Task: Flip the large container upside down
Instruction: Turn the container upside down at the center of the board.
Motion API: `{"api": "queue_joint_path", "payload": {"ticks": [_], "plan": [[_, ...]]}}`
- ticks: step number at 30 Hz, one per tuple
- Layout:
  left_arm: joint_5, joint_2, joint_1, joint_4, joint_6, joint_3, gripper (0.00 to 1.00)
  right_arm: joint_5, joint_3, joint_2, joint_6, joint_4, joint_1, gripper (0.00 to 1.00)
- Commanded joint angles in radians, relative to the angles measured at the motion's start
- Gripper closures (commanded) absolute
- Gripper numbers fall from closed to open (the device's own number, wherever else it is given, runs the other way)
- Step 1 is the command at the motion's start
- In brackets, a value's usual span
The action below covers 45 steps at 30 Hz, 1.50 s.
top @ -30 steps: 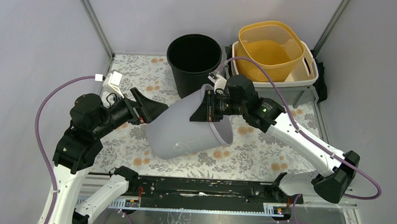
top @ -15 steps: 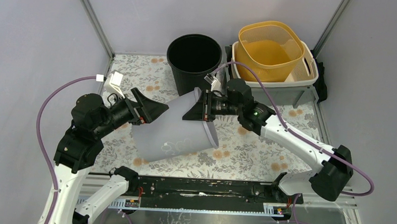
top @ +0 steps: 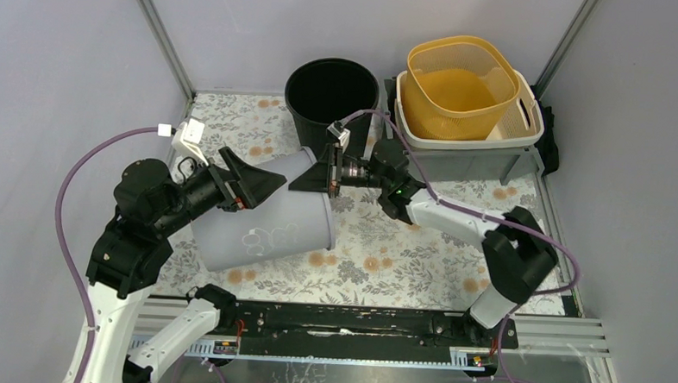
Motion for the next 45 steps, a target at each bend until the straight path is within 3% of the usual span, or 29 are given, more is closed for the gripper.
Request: {"api": "queue_joint_path", "payload": {"ticks": [1, 12, 29, 39, 45], "plan": [[0.019, -0.005, -0.001, 0.016, -0.003, 0.030, 0.00, -0.049, 0.033, 0.096, 0.245, 0.515, -0.004, 1.00], [0.013, -0.001, -0.001, 0.004, 0.003, 0.043, 0.00, 0.040, 0.188, 0.433, 0.514, 0.980, 0.001, 1.00], [-0.014, 0.033, -0.001, -0.011, 0.023, 0.093, 0.00, 0.157, 0.392, 0.662, 0.501, 0.991, 0.039, 1.00], [-0.042, 0.061, -0.001, -0.015, 0.044, 0.137, 0.00, 0.323, 0.338, 0.679, 0.439, 0.993, 0.055, 1.00], [-0.043, 0.058, -0.001, -0.015, 0.044, 0.123, 0.00, 0.387, 0.391, 0.724, 0.416, 0.995, 0.075, 1.00]]}}
